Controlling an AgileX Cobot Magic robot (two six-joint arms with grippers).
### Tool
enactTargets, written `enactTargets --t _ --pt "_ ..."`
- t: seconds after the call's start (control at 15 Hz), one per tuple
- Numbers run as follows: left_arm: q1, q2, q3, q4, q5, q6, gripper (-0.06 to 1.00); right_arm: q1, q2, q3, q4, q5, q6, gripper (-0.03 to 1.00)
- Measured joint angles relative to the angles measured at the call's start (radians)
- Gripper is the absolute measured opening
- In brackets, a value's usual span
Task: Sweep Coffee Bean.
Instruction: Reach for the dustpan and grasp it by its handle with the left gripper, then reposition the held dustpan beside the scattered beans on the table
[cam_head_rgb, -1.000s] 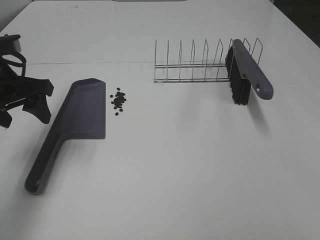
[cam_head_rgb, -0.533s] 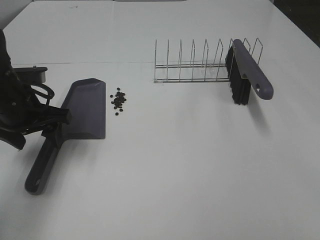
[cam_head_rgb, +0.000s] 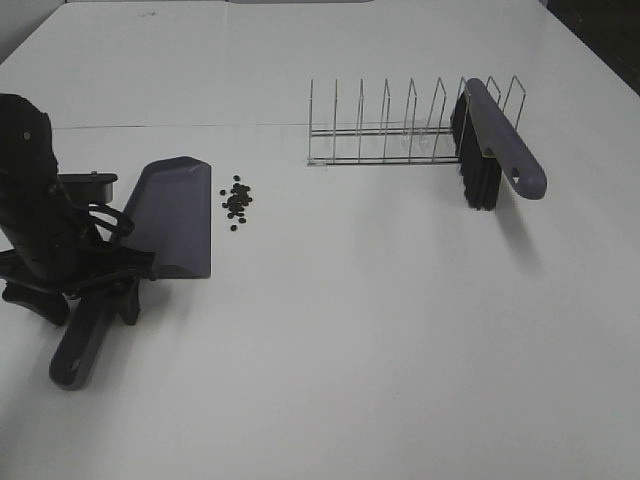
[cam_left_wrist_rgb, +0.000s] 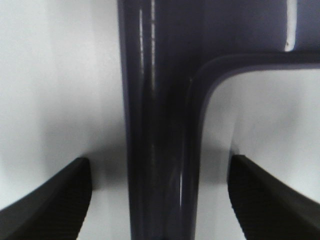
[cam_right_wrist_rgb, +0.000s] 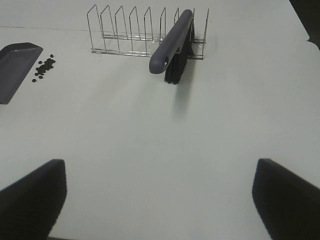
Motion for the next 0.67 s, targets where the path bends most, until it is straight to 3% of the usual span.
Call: enactTargets --t 0.13,0.33,0.67 --pt "0.0 0.005 -0.004 0.009 -0.005 -0.002 0.62 0.0 0.0 0.0 0.0 0.0 0.0 0.86" --pt "0.0 0.005 -0.005 0.013 -0.026 -0.023 0.31 0.0 0.0 0.0 0.0 0.0 0.0 0.86" --pt "0.0 0.002 -0.005 0.013 -0.029 -0.053 0.32 0.0 0.0 0.0 0.0 0.0 0.0 0.86"
